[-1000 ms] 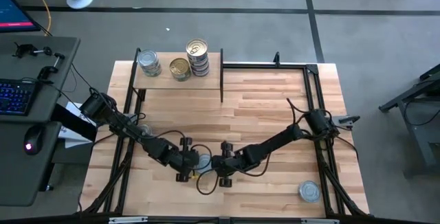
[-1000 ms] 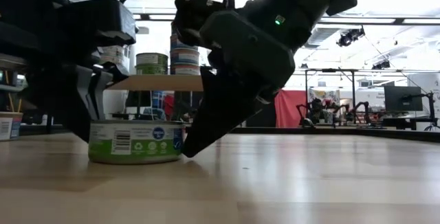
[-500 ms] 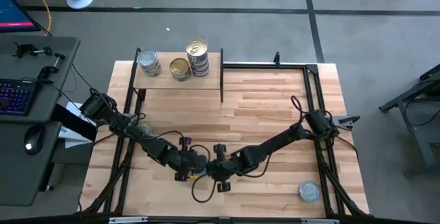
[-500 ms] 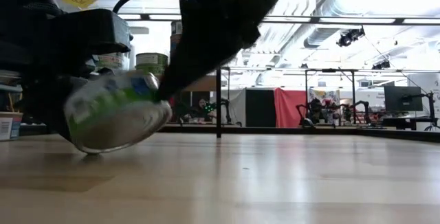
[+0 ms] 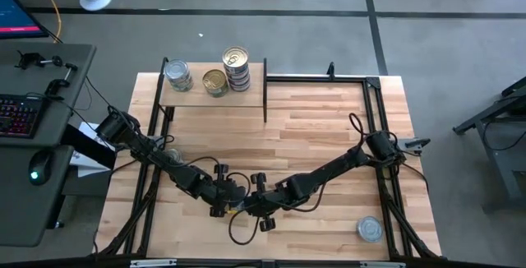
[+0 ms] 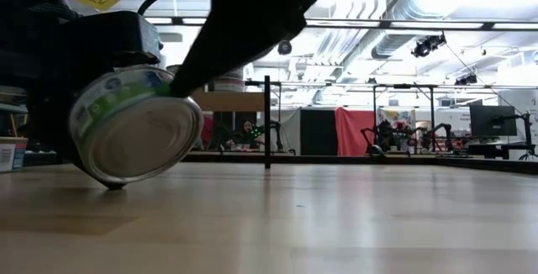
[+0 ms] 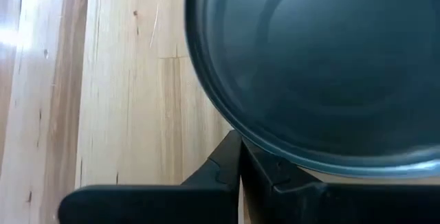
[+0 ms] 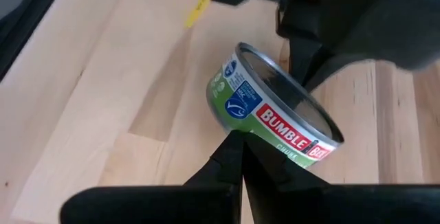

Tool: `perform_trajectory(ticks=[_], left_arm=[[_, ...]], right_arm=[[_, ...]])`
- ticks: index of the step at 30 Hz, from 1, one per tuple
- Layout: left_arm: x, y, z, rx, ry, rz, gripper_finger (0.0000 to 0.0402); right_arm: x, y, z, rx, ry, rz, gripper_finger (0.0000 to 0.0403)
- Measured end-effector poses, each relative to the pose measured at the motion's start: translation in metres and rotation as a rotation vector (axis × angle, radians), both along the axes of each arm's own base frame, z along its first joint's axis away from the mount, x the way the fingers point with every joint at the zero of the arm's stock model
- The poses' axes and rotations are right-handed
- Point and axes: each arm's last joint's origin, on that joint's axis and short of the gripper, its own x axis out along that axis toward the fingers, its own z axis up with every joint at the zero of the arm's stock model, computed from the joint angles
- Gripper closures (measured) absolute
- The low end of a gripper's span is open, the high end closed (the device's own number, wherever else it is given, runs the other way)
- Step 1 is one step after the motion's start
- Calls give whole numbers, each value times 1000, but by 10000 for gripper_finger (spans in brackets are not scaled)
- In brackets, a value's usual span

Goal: Stack canned seafood by type on shelf
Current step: Stack the green-white tuna can on top of the green-white tuna cans on the shelf

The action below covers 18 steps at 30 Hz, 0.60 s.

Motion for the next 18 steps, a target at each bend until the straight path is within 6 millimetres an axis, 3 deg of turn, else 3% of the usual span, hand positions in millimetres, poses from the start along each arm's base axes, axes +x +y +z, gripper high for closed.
perform_trajectory(ticks=[9,18], left_arm=[[3,-1,3,0,-4,2,402],[12,-7,9,-62,-74,-4,401]], right_arm=[[5,-1,10,-61,-37,52,403],[13,-19,13,-117,-36,4,403]])
